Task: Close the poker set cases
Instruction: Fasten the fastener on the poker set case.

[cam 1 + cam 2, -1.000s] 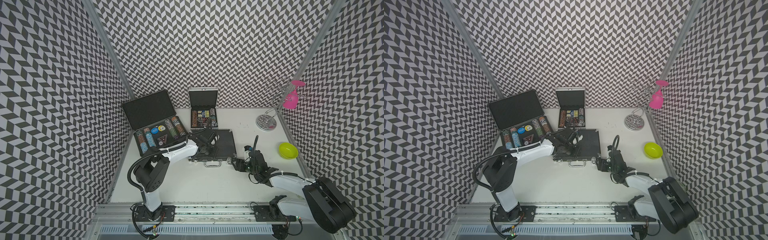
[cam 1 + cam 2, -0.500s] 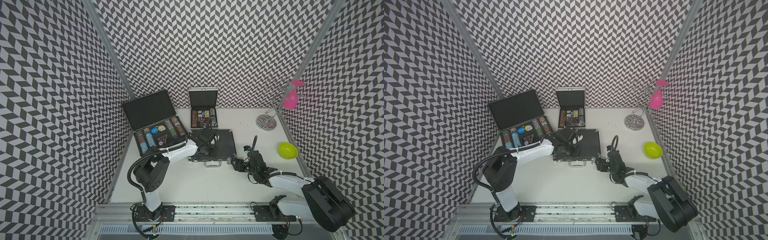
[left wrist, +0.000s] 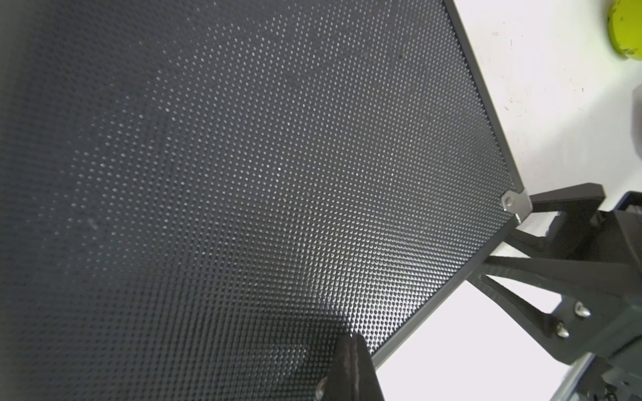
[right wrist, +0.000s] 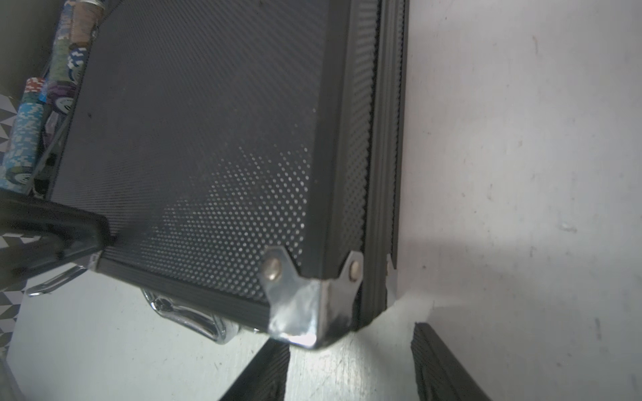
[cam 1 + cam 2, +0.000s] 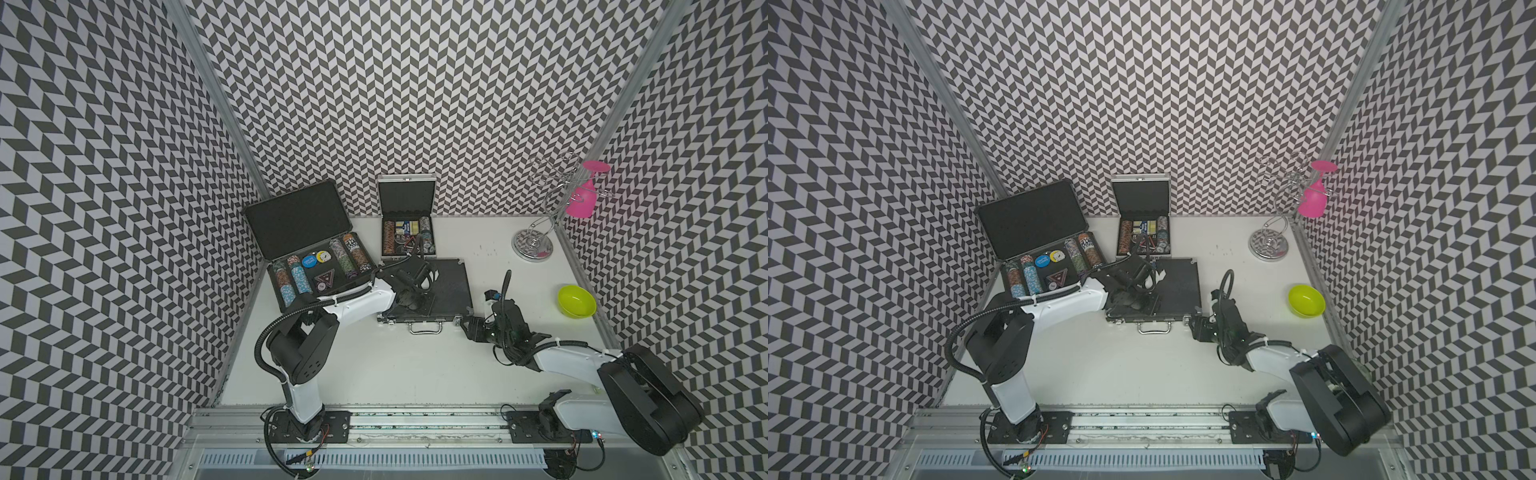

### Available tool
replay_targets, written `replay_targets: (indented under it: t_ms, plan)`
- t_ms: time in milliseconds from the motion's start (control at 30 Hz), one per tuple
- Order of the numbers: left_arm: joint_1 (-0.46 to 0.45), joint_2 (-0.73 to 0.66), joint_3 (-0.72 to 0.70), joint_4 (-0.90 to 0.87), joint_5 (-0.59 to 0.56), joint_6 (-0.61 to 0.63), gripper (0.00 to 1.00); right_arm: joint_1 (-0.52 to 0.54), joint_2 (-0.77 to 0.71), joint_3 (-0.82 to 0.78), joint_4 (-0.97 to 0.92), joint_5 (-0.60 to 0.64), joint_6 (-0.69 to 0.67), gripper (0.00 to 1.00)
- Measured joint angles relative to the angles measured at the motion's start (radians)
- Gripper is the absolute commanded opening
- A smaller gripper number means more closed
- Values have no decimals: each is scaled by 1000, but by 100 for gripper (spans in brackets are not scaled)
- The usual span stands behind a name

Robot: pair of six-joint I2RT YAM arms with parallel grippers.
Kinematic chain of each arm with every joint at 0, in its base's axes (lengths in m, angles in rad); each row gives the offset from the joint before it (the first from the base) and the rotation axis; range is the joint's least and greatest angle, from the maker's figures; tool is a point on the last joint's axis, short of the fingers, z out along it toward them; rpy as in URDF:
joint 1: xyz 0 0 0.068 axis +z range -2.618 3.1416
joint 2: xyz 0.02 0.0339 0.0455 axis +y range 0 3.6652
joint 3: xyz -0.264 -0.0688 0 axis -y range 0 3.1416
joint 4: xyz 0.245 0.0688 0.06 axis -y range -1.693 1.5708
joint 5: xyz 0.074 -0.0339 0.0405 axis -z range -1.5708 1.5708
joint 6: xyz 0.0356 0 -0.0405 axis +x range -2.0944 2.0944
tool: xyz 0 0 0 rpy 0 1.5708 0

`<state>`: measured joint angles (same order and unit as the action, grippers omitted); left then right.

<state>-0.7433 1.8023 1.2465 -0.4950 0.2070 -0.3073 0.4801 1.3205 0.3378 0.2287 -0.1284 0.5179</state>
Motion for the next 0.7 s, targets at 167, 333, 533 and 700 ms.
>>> replay_targets:
  t_ms: [167,333,533,700]
  plan:
    - [1,0,0,0,1,1,0,3,3,0,-4,10,3,45]
    - [2,-1,-3,4,2,3,0,8,2,0,-10,24,5,44]
    - [4,-2,-6,8,10,3,0,21,8,0,0,28,4,45]
    - [5,-3,-10,13,13,3,0,29,10,0,4,43,7,44]
